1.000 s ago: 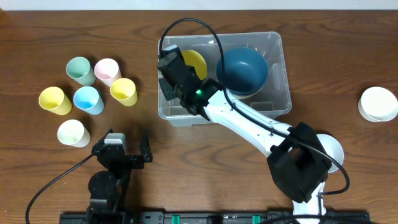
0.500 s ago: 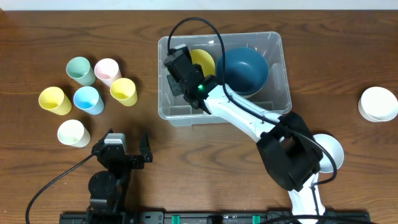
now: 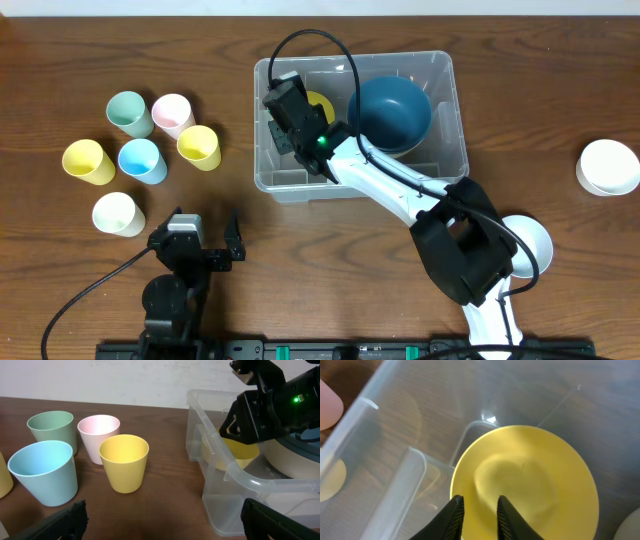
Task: Pack container
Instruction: 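Open the right gripper and withdraw it toward the white bowl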
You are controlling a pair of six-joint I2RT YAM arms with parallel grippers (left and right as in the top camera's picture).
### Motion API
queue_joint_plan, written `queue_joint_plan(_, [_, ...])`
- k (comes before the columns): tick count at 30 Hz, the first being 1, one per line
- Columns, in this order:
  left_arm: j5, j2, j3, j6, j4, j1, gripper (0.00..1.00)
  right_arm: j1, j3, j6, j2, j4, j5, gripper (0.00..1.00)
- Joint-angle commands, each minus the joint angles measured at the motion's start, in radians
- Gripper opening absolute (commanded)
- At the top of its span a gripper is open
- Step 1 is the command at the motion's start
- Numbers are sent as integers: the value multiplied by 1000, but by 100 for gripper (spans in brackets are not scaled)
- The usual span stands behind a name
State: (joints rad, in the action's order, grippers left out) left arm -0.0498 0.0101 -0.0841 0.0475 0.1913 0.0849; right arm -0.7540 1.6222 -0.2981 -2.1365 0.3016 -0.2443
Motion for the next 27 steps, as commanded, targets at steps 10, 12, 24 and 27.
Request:
queue_joint_plan(10, [-11,-6,15,-13,36,-6,98,31,148,-14,208,348,-11,35])
queue_joint_plan(12, [-11,-6,15,-13,36,-6,98,55,164,-42,269,425,-11,44])
queue_joint_plan(24, [-11,-6,15,-13,36,-6,98,543,163,-143,467,808,-10,64])
queue_joint_plan(27, [-11,-6,15,-13,36,-6,98,689,163,-148,445,846,4,66])
